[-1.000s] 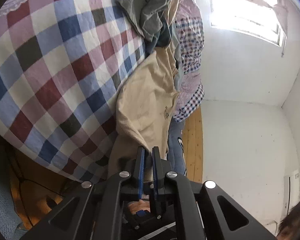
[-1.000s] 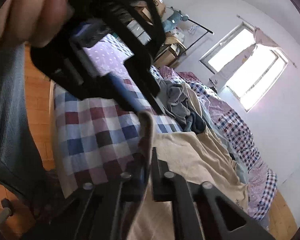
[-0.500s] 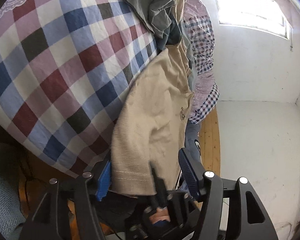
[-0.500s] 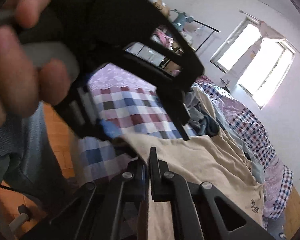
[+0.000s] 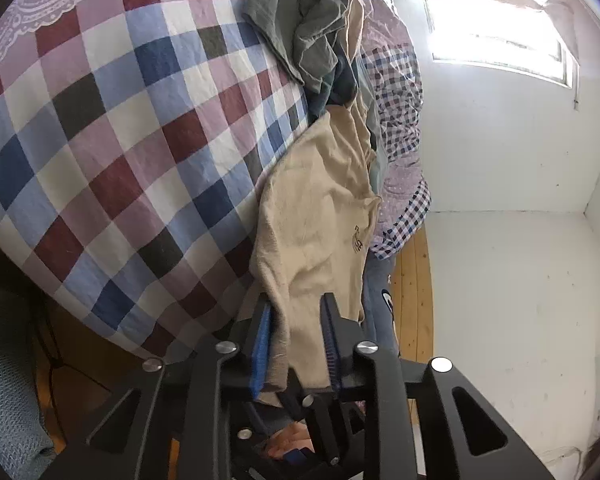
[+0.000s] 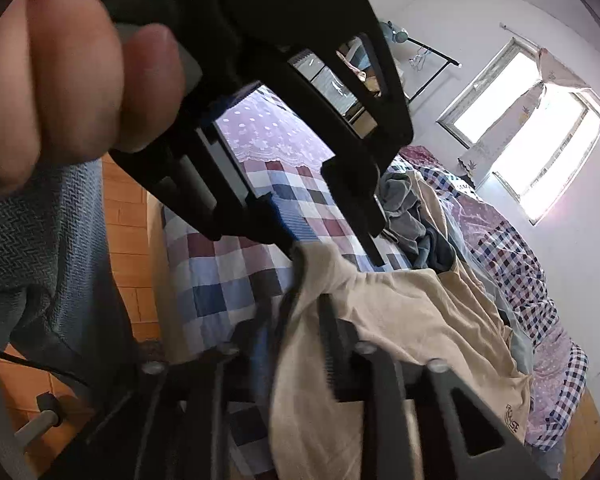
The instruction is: Fold clothes
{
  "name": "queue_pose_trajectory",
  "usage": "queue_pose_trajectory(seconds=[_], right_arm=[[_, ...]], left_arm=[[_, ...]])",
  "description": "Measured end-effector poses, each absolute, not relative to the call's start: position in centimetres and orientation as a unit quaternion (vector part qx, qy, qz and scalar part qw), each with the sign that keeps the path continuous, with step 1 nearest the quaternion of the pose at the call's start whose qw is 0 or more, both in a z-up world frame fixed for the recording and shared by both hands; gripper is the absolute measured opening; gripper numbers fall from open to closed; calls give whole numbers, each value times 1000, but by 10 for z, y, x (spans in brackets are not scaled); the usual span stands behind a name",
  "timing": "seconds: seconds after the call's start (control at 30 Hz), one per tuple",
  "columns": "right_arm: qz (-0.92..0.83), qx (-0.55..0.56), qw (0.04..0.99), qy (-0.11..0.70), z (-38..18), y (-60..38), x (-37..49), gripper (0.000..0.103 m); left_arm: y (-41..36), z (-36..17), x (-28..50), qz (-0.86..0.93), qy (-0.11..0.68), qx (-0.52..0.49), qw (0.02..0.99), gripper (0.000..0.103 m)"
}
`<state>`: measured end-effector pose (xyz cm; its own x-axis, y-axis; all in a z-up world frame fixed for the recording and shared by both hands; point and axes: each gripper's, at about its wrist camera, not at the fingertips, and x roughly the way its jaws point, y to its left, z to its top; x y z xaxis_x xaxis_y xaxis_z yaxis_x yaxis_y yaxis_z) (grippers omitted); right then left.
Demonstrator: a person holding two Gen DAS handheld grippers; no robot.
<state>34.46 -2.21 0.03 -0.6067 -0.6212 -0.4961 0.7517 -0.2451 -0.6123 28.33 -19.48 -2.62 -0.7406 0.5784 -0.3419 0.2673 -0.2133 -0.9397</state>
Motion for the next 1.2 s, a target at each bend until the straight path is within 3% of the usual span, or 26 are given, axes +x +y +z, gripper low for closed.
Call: queue_pose_trajectory(seconds=[0.1, 0.2, 0.33, 0.43, 0.5, 0.57, 0.67, 1.2], right_arm=[[-793, 72, 430, 425, 4, -22, 343, 37], [-800, 78, 425, 417, 8, -24, 338, 35], [-807, 84, 422, 405, 13, -24, 333, 11], [-810, 88, 427, 392, 19, -22, 331, 5], [-812, 87, 428, 388, 22, -22, 333, 5], [-810, 82, 428, 392, 22, -23, 336, 5], [-805, 79, 429, 402, 19, -25, 340, 5], [-792, 90, 423, 430, 8, -21, 348, 12]], left_arm=[[-194, -26, 282, 699, -617, -344, 113, 14], [-193, -27, 281, 696, -618, -347, 117, 14], [-192, -28, 281, 691, -619, -352, 124, 14], [-195, -28, 284, 689, -625, -346, 122, 14], [-196, -28, 286, 692, -622, -347, 114, 19], [-196, -29, 287, 694, -619, -354, 102, 33], [-194, -32, 287, 692, -614, -367, 91, 37], [-180, -36, 283, 703, -576, -408, 82, 32]])
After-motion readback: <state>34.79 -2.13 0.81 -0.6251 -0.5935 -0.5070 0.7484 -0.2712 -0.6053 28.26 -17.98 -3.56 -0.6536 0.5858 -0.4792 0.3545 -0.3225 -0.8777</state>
